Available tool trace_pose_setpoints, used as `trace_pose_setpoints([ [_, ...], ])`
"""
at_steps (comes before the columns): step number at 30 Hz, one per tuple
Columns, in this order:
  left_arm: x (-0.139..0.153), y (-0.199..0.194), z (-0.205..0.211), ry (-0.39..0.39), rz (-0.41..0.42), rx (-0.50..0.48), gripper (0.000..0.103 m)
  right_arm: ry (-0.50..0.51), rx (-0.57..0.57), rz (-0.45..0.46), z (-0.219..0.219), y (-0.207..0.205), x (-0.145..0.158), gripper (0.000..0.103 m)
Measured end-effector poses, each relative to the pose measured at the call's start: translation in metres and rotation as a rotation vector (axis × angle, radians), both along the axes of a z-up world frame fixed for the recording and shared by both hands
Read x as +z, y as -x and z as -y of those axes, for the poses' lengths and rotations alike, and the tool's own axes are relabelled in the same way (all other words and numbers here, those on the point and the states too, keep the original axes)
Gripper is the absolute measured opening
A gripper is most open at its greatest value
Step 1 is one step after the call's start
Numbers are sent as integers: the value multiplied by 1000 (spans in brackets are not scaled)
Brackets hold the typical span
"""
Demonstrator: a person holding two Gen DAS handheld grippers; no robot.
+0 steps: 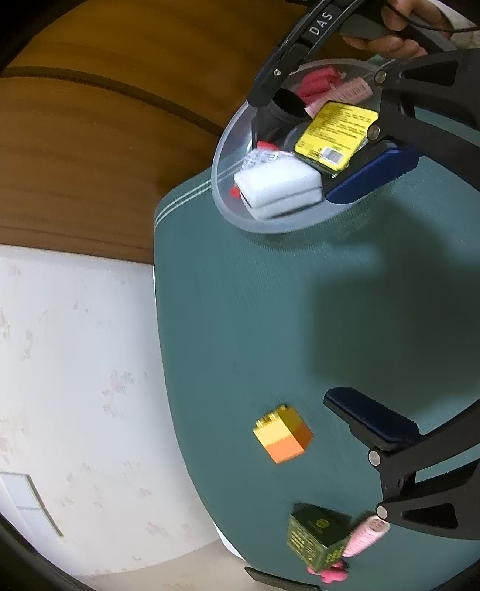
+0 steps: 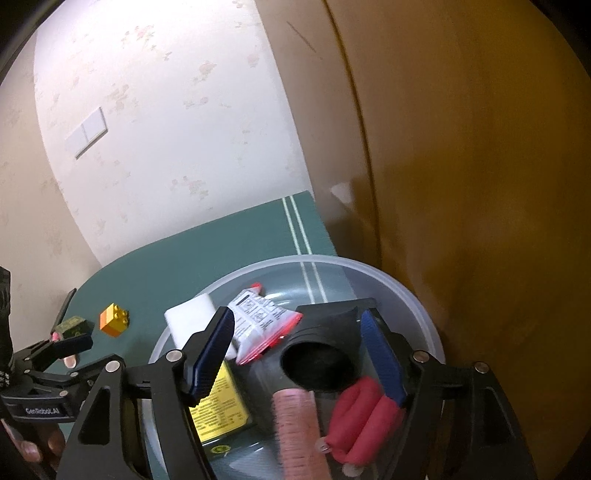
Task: Organize objects
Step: 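Withdraw both tools from the bowl toward the pink roller and green box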
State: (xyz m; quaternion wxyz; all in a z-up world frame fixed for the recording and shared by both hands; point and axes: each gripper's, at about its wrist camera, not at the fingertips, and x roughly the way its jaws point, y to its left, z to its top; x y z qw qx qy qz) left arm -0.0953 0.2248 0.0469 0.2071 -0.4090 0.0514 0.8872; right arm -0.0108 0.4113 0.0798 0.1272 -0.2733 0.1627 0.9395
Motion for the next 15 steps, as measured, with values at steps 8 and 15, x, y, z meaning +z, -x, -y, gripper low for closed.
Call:
trace_pose_setpoints([
  [8, -3, -5, 25, 1, 1, 43, 102, -48, 22, -27, 26, -8, 8, 72],
  [15, -3, -6, 52, -5, 2, 82, 102, -63, 49, -46, 53, -14, 12, 72],
])
